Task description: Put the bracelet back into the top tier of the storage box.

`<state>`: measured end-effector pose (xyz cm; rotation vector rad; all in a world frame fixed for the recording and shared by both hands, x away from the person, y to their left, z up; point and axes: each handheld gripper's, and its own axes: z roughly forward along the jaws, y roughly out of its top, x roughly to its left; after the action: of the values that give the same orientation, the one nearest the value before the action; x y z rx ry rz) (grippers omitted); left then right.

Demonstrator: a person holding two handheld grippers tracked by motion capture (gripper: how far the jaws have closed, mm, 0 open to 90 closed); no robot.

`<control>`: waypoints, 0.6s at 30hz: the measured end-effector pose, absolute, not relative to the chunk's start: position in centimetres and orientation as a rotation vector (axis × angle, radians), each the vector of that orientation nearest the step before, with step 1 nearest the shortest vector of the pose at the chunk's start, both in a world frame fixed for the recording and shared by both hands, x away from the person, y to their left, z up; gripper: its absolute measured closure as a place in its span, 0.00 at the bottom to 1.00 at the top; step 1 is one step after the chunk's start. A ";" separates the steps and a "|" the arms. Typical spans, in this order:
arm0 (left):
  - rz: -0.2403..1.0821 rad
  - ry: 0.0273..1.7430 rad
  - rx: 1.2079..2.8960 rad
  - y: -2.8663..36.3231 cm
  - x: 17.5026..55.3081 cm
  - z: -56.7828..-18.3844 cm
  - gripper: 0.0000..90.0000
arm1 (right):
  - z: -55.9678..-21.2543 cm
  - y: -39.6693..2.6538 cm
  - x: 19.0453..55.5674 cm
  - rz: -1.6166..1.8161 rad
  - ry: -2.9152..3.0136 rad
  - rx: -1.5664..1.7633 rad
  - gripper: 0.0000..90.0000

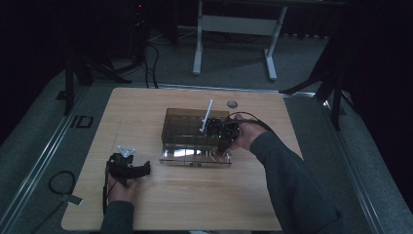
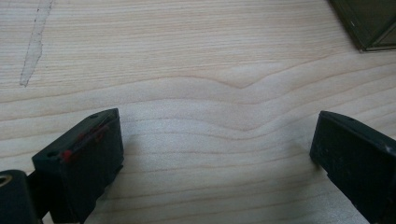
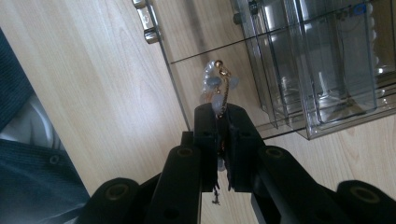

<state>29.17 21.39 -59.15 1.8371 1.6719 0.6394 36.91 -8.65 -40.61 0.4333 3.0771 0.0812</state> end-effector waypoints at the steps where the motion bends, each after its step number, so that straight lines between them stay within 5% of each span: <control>1: 0.639 1.671 1.837 21.4 29.2 -59.2 0.03 | -40.7 -8.6 36.9 0.079 3.078 0.437 0.93; 18: 0.639 1.672 1.837 21.4 29.2 -59.1 0.03 | -43.1 -7.9 37.5 0.005 3.055 0.468 0.93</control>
<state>29.17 21.38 -59.15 1.8373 1.6721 0.6395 37.46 -7.90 -43.12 0.4682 3.0549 0.0049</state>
